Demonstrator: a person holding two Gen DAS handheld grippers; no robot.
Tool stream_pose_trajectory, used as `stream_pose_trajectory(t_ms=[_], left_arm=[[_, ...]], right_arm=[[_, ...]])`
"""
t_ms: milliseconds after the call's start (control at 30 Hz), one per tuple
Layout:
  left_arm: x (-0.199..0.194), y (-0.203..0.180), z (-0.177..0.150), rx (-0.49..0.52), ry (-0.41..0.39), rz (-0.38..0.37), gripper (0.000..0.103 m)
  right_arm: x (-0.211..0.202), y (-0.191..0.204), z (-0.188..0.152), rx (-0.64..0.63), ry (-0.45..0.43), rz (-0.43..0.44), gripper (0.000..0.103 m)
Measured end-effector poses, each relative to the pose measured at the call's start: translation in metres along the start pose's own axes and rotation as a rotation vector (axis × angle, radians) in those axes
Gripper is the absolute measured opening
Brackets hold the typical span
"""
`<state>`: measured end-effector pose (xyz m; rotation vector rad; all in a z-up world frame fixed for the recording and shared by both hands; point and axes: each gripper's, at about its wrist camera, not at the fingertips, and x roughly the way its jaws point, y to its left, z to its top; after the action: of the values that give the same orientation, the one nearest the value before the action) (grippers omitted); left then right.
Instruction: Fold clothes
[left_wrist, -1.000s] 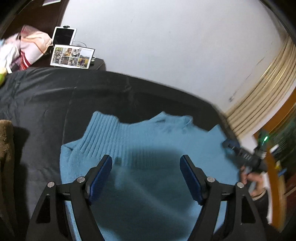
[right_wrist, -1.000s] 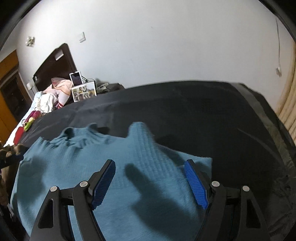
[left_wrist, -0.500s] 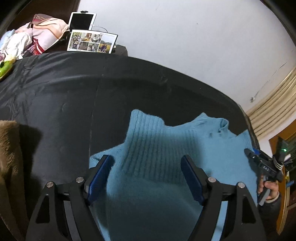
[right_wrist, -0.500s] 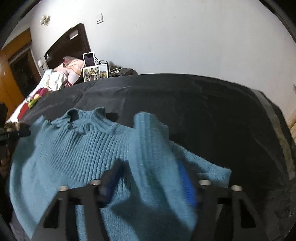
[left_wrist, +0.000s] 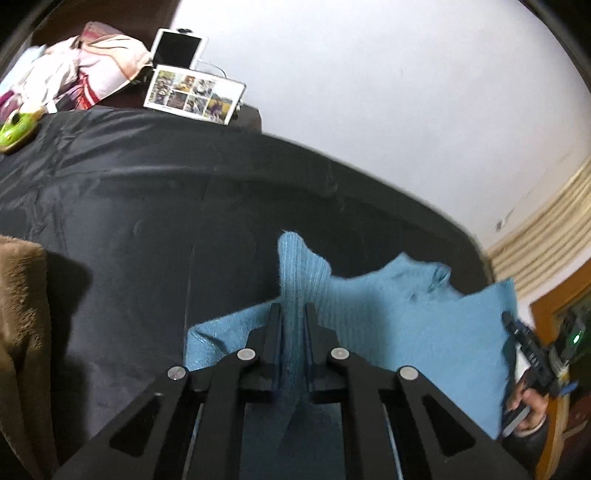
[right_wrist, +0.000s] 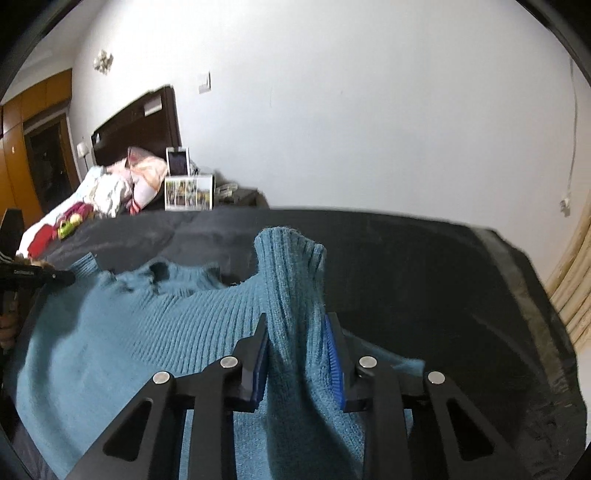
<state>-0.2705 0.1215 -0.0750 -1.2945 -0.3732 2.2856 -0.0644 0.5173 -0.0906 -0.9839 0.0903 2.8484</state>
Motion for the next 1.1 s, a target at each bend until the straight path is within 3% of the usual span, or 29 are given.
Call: stream_pose_trajectory(t_ms=[200, 367, 600, 833, 900, 967, 1100], left_arm=[[-0.029, -0.015, 0.009, 0.027, -0.096, -0.029, 0.01], [-0.031, -0.021, 0.022, 0.038, -0.132, -0.008, 0.01], [0.012, -0.007, 0.023, 0.007, -0.067, 0.078, 0.01], [0.038, 0.006, 0.013, 0.001, -0.02, 0.146, 0.014], [0.036, 0.007, 0.013, -0.001, -0.02, 0.154, 0.021], [0.032, 0.007, 0.013, -0.002, -0.018, 0.164, 0.03], [0.012, 0.006, 0.01, -0.019, -0.029, 0.145, 0.04]], right_arm=[[-0.018, 0.005, 0.02, 0.005, -0.08, -0.028, 0.029], [0.003, -0.003, 0.031, 0.047, -0.054, -0.055, 0.029], [0.054, -0.019, 0.028, 0.106, 0.055, -0.107, 0.028], [0.067, -0.035, 0.022, 0.163, 0.141, -0.099, 0.029], [0.065, -0.031, 0.02, 0.143, 0.152, -0.09, 0.036], [0.062, -0.025, 0.02, 0.12, 0.156, -0.084, 0.073], [0.034, -0.004, 0.02, 0.03, 0.105, -0.086, 0.076]])
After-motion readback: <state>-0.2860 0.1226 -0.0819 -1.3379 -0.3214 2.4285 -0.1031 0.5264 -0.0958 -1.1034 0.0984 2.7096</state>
